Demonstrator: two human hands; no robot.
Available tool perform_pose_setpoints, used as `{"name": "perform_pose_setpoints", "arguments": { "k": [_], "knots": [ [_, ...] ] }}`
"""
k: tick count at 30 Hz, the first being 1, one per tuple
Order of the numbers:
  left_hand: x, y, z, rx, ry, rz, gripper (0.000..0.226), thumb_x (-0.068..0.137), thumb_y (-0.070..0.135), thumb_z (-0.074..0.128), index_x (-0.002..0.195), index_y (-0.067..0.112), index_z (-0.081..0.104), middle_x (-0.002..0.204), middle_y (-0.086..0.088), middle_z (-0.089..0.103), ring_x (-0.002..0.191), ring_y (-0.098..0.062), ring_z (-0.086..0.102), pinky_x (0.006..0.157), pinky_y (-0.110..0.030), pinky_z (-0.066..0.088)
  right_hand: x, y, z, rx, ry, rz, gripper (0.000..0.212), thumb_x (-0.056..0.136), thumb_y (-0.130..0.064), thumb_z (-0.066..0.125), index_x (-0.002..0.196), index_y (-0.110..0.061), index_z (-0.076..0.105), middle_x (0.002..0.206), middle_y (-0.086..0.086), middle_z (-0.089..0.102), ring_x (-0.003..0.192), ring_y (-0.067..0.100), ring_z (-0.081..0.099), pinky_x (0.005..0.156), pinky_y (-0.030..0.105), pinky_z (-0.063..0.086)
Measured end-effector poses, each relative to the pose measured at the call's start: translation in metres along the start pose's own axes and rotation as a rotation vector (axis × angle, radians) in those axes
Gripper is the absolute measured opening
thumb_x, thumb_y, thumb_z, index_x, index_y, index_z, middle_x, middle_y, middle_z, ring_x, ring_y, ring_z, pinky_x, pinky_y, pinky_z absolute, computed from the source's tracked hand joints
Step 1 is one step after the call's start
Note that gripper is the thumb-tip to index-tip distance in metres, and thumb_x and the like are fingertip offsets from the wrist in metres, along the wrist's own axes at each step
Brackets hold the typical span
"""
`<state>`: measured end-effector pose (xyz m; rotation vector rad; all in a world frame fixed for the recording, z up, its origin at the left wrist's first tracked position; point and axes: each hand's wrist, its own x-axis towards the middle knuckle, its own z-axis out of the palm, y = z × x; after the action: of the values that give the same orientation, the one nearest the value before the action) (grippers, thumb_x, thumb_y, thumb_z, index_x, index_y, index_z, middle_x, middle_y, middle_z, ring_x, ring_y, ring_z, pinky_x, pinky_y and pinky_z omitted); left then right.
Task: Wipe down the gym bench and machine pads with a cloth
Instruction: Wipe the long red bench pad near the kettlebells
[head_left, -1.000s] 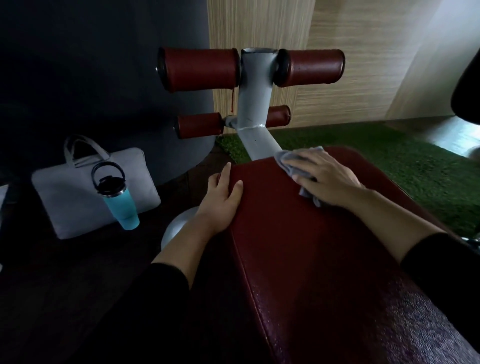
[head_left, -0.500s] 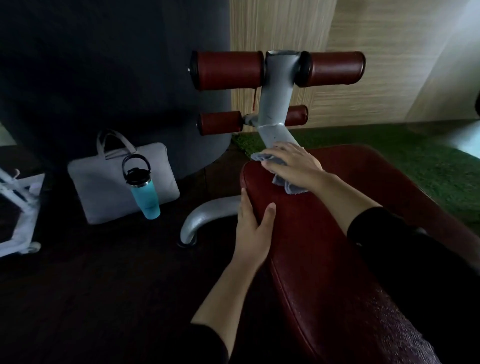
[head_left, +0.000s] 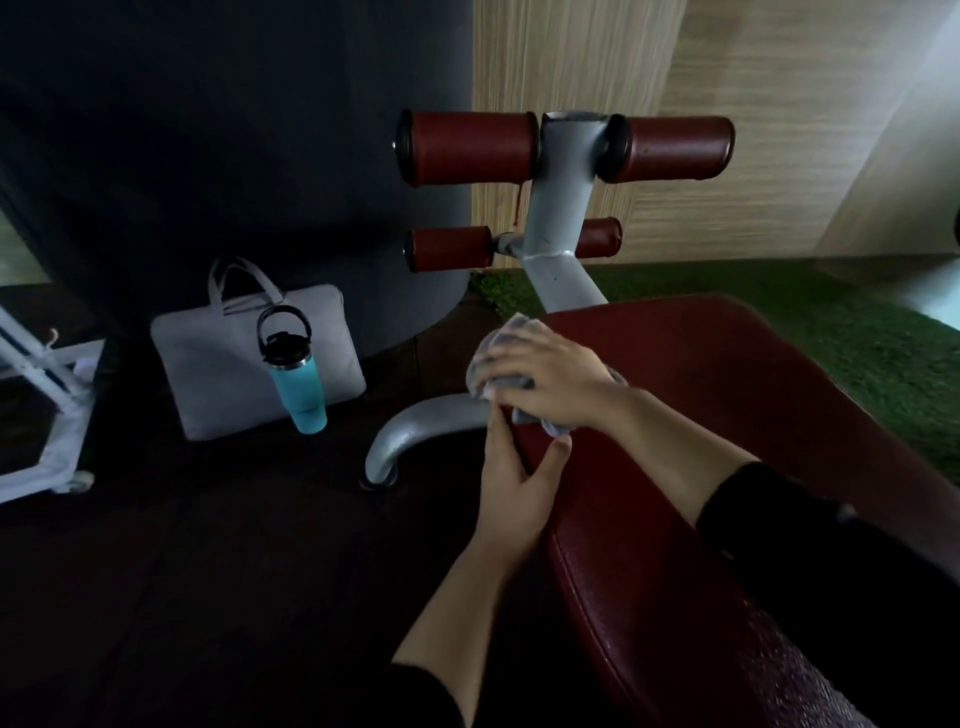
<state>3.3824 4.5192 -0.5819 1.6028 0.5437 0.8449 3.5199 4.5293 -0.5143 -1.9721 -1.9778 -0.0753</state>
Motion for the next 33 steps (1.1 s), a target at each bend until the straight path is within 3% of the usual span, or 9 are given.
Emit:
{"name": "perform_pose_setpoints", "arguments": {
  "k": [5, 8, 11, 13, 17, 21, 25, 29, 33],
  "knots": [
    [-0.005, -0.009, 0.000, -0.044, -0.034, 0.015, 0.085, 0.079, 0.045, 0.072, 0.149, 0.036, 0.025, 0.144, 0.009, 0.045, 0.131, -0.008, 0.047, 0.107, -0.042, 0.042, -0.044, 0.029, -0.018, 0.081, -0.099, -0.032, 0.035, 0.096, -0.045, 0.048, 0.130, -0.052, 0.047, 0.143, -0.033, 0.031, 0.138, -0.014, 0.007, 0.113, 0.014, 0.003],
    [-0.005, -0.014, 0.001, -0.050, -0.025, -0.025, 0.091, 0.076, 0.054, 0.073, 0.149, 0.038, 0.023, 0.146, 0.008, 0.043, 0.131, -0.010, 0.047, 0.107, -0.042, 0.043, -0.028, 0.068, -0.030, -0.008, -0.026, 0.186, 0.037, 0.096, -0.049, 0.045, 0.131, -0.059, 0.039, 0.146, -0.023, 0.038, 0.140, 0.004, 0.026, 0.111, 0.035, 0.027],
    [-0.004, -0.014, 0.001, -0.047, -0.022, -0.015, 0.088, 0.078, 0.050, 0.073, 0.149, 0.037, 0.024, 0.145, 0.005, 0.045, 0.130, -0.013, 0.049, 0.106, -0.044, 0.043, 0.015, 0.065, -0.021, -0.066, 0.025, 0.355, 0.032, 0.095, -0.054, 0.037, 0.126, -0.060, 0.044, 0.134, -0.025, 0.049, 0.128, 0.005, 0.041, 0.093, 0.032, 0.038],
    [-0.003, -0.013, 0.000, -0.048, -0.035, -0.007, 0.086, 0.078, 0.045, 0.074, 0.148, 0.038, 0.025, 0.143, 0.004, 0.047, 0.128, -0.013, 0.051, 0.105, -0.044, 0.044, 0.038, 0.042, -0.006, -0.049, 0.005, 0.307, 0.030, 0.095, -0.055, 0.037, 0.122, -0.058, 0.052, 0.128, -0.027, 0.053, 0.122, 0.003, 0.044, 0.086, 0.028, 0.035],
    [-0.004, -0.009, -0.002, -0.042, -0.037, -0.007, 0.091, 0.076, 0.042, 0.075, 0.149, 0.038, 0.021, 0.142, 0.007, 0.048, 0.127, -0.007, 0.050, 0.105, -0.041, 0.044, 0.013, 0.016, 0.008, 0.015, 0.001, 0.067, 0.029, 0.093, -0.052, 0.045, 0.118, -0.049, 0.059, 0.133, -0.026, 0.050, 0.133, -0.001, 0.033, 0.109, 0.032, 0.032],
    [-0.002, -0.011, -0.002, -0.033, -0.043, -0.001, 0.083, 0.078, 0.039, 0.076, 0.145, 0.040, 0.027, 0.139, 0.005, 0.051, 0.126, -0.012, 0.052, 0.103, -0.043, 0.046, -0.038, 0.035, -0.011, 0.117, -0.135, -0.097, 0.041, 0.092, -0.059, 0.038, 0.132, -0.053, 0.045, 0.144, -0.032, 0.036, 0.143, -0.005, 0.013, 0.117, 0.027, 0.011],
    [-0.002, -0.014, -0.001, -0.052, -0.039, -0.041, 0.087, 0.074, 0.046, 0.078, 0.144, 0.045, 0.027, 0.139, 0.005, 0.050, 0.124, -0.012, 0.053, 0.102, -0.042, 0.047, -0.025, 0.073, -0.027, 0.042, -0.031, 0.116, 0.039, 0.096, -0.050, 0.041, 0.134, -0.059, 0.037, 0.144, -0.028, 0.038, 0.139, 0.004, 0.028, 0.111, 0.038, 0.030],
    [-0.001, -0.015, -0.001, -0.055, -0.045, -0.042, 0.086, 0.074, 0.044, 0.078, 0.145, 0.042, 0.028, 0.139, 0.003, 0.051, 0.124, -0.013, 0.054, 0.102, -0.042, 0.047, 0.031, 0.053, -0.016, -0.036, 0.024, 0.324, 0.032, 0.097, -0.050, 0.037, 0.126, -0.056, 0.049, 0.130, -0.022, 0.053, 0.119, 0.005, 0.048, 0.087, 0.030, 0.040],
    [-0.001, -0.013, -0.004, -0.009, -0.054, -0.041, 0.084, 0.076, 0.042, 0.076, 0.145, 0.038, 0.029, 0.136, 0.007, 0.052, 0.123, -0.008, 0.054, 0.102, -0.039, 0.047, 0.045, 0.010, 0.011, -0.084, -0.045, 0.117, 0.035, 0.090, -0.054, 0.037, 0.116, -0.050, 0.060, 0.121, -0.020, 0.056, 0.119, 0.010, 0.044, 0.094, 0.033, 0.041]
  ]
}}
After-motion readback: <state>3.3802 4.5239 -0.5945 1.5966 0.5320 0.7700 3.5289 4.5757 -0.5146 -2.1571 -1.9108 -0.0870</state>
